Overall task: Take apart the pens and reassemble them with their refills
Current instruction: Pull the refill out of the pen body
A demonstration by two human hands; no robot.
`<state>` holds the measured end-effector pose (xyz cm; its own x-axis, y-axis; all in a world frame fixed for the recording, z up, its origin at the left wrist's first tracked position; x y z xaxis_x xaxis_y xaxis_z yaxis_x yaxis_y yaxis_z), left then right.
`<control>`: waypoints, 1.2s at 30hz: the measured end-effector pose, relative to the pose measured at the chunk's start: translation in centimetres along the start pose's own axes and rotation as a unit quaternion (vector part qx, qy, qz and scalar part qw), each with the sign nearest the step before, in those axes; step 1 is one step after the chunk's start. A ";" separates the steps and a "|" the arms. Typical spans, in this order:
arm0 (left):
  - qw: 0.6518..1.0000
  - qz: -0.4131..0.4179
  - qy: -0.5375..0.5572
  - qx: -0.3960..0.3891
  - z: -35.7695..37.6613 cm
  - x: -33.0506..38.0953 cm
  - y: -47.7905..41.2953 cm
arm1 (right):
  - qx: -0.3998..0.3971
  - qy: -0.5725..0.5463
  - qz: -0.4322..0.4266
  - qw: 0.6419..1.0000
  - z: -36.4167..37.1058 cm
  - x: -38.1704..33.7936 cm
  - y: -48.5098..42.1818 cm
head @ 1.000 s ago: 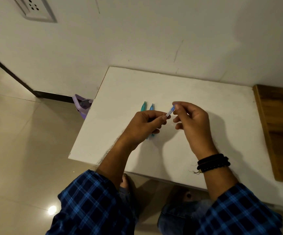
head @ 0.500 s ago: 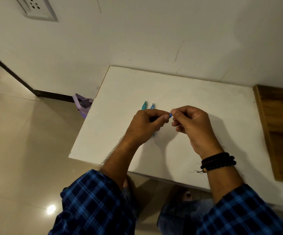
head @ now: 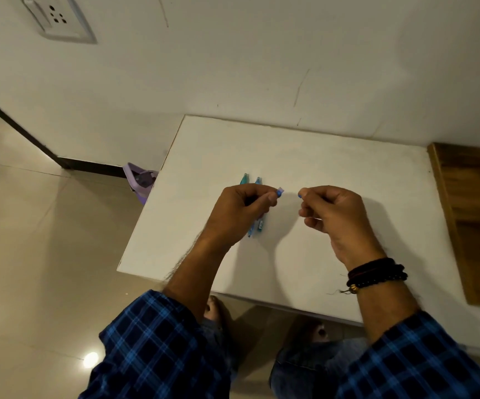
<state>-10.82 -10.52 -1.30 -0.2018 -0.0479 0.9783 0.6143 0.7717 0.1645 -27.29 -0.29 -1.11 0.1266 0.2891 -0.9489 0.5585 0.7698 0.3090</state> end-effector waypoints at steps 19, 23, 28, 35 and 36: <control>0.998 -0.012 0.057 0.030 -0.2 -0.8 0.0 | -0.027 0.451 -0.160 0.878 4.4 1.7 0.2; 0.997 -0.011 0.055 0.043 -0.5 -0.8 -0.1 | -0.029 0.458 -0.155 0.875 4.6 2.1 0.1; 0.998 -0.020 0.046 0.045 -0.7 -1.1 -0.2 | 0.027 0.357 -0.157 0.920 3.1 0.4 0.4; 0.999 -0.014 -0.030 0.020 -0.3 -1.2 -0.4 | 0.011 -0.050 -0.076 0.996 2.5 0.3 0.3; 0.999 -0.013 -0.035 0.016 -0.2 -1.2 -0.5 | 0.009 -0.064 -0.070 0.995 2.5 0.4 0.2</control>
<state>-10.69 -10.96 -2.56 -0.2699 -0.0248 0.9626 0.5837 0.7908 0.1840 -25.04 -1.42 -1.57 0.1483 0.1040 -0.9835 0.5919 0.7874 0.1726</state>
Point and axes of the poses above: each hand's wrist, its own y-axis away from the middle knuckle, its own z-axis out of the palm, x = y × z, the point moved 8 cm from there along -y, towards the middle knuckle, and after that the axes turned 4 degrees about -x, right-handed, at the moved point
